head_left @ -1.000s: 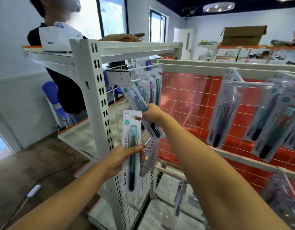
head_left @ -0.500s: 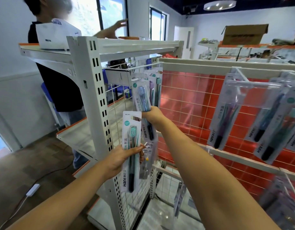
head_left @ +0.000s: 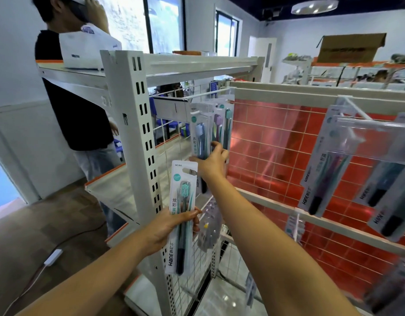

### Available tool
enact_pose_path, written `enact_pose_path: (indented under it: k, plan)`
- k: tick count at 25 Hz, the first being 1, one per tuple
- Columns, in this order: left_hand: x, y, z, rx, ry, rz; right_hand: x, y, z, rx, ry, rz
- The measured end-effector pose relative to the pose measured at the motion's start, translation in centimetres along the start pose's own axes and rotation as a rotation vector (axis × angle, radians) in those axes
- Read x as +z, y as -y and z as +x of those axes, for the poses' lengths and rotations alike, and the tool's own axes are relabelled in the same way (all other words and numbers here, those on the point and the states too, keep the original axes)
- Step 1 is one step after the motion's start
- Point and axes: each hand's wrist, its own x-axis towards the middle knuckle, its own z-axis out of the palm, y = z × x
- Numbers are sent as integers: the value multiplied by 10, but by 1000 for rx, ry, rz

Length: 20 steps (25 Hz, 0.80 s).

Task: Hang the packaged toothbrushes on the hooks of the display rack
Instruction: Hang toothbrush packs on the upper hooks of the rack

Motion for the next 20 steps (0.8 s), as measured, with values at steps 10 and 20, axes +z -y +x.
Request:
enact_pose_path:
  k: [10,20]
  plan:
    - [0,2,1,-24,-27,16,26,-10,-8,-272,-1,-282]
    - [1,2,0,-18,-19,14,11,-16,2,-283,-202,-288]
